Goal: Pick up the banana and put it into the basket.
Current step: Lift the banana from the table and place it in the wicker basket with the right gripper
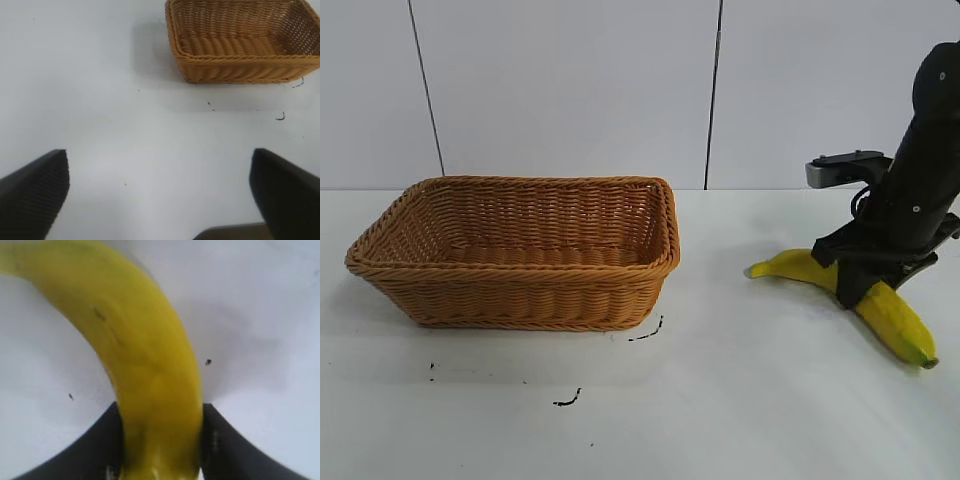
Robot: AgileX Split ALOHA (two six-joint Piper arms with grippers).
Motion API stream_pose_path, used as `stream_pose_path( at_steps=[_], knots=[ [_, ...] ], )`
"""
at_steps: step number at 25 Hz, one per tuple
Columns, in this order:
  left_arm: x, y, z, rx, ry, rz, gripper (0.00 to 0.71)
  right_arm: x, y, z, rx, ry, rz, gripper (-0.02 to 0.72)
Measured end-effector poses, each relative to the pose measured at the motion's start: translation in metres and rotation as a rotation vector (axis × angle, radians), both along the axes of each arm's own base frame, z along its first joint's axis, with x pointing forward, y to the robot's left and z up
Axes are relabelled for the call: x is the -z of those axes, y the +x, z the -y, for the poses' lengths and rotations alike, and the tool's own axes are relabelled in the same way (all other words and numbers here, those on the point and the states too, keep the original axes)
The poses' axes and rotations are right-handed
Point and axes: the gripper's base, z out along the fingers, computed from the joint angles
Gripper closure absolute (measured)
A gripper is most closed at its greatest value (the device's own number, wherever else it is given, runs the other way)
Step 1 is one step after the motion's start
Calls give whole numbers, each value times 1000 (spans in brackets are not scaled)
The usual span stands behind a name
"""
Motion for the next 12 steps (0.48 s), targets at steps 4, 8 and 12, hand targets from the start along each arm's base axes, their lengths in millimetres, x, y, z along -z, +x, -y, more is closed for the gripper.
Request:
stream_pose_path(
  at_steps=[4, 8, 12],
  knots=[
    [0, 0, 0, 0, 0, 0, 15, -41, -6, 0, -6, 3, 51, 384],
    [0, 0, 0, 0, 0, 0, 15, -86, -4, -1, -23, 7, 64, 384],
    [0, 0, 0, 0, 0, 0, 15, -127, 8, -3, -50, 8, 92, 384]
  ],
)
